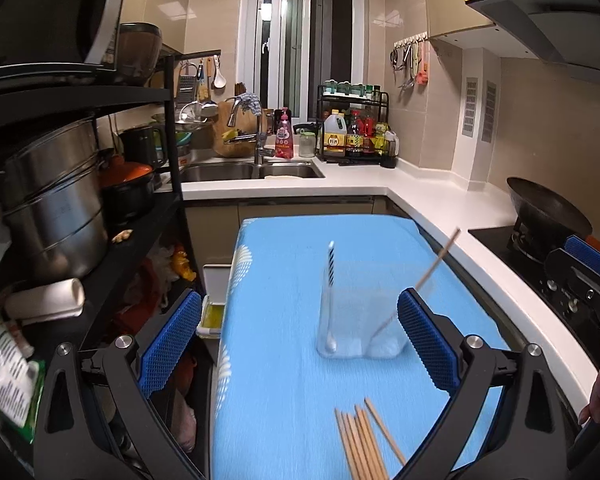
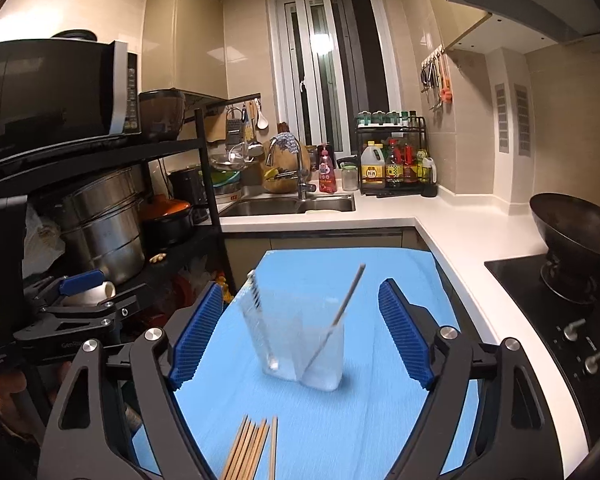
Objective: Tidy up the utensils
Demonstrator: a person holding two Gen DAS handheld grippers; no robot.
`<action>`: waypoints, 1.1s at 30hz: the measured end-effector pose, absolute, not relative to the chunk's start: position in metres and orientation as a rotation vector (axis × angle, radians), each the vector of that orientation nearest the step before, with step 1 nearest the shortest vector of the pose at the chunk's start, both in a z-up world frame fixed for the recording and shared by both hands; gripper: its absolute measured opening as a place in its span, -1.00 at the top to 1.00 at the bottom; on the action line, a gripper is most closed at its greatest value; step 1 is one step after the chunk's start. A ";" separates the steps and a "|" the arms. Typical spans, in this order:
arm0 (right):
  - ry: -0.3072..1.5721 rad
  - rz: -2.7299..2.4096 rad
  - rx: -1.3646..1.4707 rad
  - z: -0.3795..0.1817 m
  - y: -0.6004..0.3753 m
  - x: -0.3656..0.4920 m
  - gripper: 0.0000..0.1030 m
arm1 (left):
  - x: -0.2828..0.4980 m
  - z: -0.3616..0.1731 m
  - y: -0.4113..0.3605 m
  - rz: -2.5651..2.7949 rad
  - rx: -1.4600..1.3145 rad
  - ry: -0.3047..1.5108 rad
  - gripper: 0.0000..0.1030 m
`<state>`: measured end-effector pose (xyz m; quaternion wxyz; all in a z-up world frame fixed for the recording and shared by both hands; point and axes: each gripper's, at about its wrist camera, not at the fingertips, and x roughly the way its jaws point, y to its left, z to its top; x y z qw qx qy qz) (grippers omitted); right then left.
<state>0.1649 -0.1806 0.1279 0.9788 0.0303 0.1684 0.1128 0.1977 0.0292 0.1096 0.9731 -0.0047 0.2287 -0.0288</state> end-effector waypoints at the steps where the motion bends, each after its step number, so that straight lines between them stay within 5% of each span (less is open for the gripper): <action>1: 0.346 0.227 0.060 0.124 -0.180 0.155 -0.60 | 0.185 0.106 0.029 -0.057 -0.007 0.466 -0.85; 14: 0.415 0.199 0.013 0.035 -0.185 0.059 -0.61 | 0.097 0.032 0.011 -0.039 0.037 0.549 -0.85; 33: 0.564 0.143 0.025 -0.040 -0.201 0.041 -0.61 | 0.077 -0.038 -0.001 -0.014 0.087 0.675 -0.85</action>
